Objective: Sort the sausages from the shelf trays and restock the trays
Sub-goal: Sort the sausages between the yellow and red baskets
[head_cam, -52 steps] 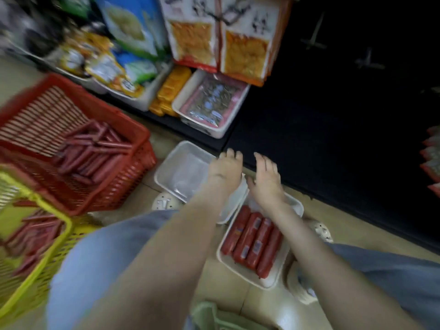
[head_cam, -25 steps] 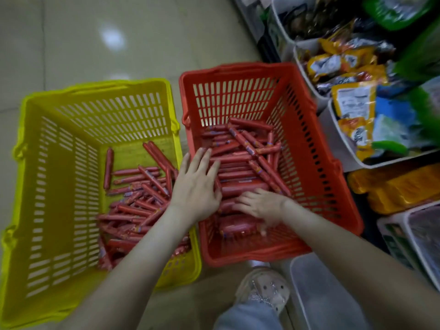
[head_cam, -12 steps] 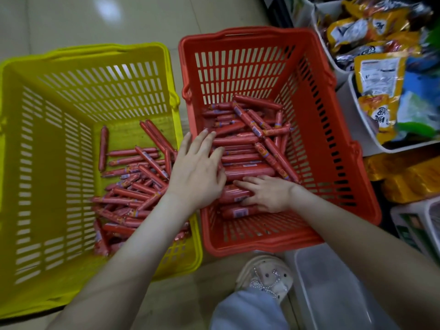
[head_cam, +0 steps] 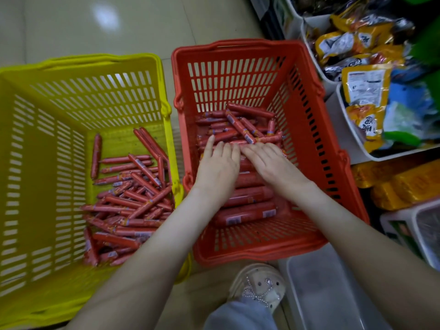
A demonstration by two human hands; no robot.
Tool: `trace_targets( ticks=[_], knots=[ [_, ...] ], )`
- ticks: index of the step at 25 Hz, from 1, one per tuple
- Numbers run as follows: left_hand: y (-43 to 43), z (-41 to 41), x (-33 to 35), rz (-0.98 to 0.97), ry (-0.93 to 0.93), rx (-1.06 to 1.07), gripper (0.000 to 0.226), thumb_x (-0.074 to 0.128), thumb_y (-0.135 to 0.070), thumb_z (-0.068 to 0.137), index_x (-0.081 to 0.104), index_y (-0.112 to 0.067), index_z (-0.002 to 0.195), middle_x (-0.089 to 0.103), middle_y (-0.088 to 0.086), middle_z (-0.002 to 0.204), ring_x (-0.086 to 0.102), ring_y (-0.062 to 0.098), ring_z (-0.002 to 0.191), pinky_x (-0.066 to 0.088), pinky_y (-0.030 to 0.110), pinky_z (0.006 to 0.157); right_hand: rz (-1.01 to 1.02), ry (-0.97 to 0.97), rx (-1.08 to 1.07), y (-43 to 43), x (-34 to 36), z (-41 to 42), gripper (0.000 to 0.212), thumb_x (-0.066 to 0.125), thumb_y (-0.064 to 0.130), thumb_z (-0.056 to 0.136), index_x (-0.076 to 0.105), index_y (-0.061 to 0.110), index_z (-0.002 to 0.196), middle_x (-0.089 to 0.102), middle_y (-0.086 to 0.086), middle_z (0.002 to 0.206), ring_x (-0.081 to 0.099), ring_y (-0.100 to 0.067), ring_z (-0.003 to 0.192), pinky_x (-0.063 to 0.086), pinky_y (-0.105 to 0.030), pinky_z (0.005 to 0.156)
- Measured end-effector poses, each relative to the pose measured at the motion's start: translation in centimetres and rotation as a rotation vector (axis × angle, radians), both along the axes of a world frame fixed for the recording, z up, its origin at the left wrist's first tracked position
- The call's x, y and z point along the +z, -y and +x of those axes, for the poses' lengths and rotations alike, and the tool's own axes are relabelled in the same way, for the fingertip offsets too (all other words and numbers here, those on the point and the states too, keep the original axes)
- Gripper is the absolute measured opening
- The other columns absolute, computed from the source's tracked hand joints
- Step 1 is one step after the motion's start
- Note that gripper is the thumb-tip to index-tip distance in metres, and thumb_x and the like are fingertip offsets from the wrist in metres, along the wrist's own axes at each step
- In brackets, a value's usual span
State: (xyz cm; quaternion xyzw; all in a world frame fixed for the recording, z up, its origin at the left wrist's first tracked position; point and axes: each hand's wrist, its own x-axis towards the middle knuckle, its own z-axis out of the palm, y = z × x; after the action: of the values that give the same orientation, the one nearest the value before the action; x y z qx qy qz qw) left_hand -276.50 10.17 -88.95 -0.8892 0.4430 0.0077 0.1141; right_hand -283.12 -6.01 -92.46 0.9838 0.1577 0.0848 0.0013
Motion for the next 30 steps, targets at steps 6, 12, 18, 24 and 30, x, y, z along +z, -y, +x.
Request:
trace_targets(
  ticks=[6,12,18,24,30],
  knots=[
    [-0.5,2.0,0.3,-0.394,-0.079,0.202,0.062,0.087,-0.029,0.05,0.065,0.002,0.099,0.063,0.014,0.082,0.063,0.03,0.07,0.051,0.028,0.053,0.109,0.376,-0.278,-1.3,-1.2,0.0,0.051,0.072,0.006,0.074,0.042,0.01,0.114,0.041,-0.009,0.122,0.044,-0.026,0.112,0.033,-0.041,0.094],
    [-1.0,2.8,1.0,-0.807,-0.188,0.496,0.065,0.052,-0.043,0.078,0.056,0.008,0.117,0.06,0.024,0.101,0.059,0.04,0.094,0.045,0.04,0.08,-0.184,-0.146,-0.052,-2.4,-5.7,-0.6,0.051,0.05,0.011,0.084,0.046,0.013,0.134,0.06,-0.013,0.121,0.058,-0.029,0.109,0.046,-0.041,0.095],
    [-1.7,2.6,0.3,-0.915,-0.214,0.522,0.063,0.056,-0.047,0.078,0.058,0.003,0.116,0.062,0.018,0.104,0.058,0.035,0.1,0.036,0.03,0.085,-0.274,-0.93,-0.214,-2.9,-7.3,1.1,0.068,0.035,0.011,0.099,-0.01,0.01,0.15,-0.001,-0.015,0.159,0.004,-0.028,0.147,0.009,-0.037,0.119],
    [-1.5,2.5,0.2,-0.927,-0.193,0.535,0.063,0.055,-0.048,0.078,0.057,0.002,0.117,0.061,0.018,0.106,0.057,0.035,0.103,0.036,0.03,0.086,-0.265,-0.846,-0.197,-3.1,-7.4,1.0,0.091,0.06,0.016,0.086,-0.005,0.007,0.15,0.014,-0.013,0.151,0.017,-0.029,0.139,0.015,-0.04,0.116],
    [-1.3,2.2,0.3,-0.922,-0.188,0.529,0.058,0.067,-0.039,0.079,0.056,0.002,0.118,0.06,0.018,0.109,0.054,0.034,0.106,0.035,0.03,0.086,-0.113,-0.939,-0.289,-3.3,-7.1,1.2,0.089,0.061,0.007,0.083,0.003,0.011,0.151,0.011,-0.01,0.155,0.011,-0.027,0.144,0.013,-0.041,0.118]
  ],
)
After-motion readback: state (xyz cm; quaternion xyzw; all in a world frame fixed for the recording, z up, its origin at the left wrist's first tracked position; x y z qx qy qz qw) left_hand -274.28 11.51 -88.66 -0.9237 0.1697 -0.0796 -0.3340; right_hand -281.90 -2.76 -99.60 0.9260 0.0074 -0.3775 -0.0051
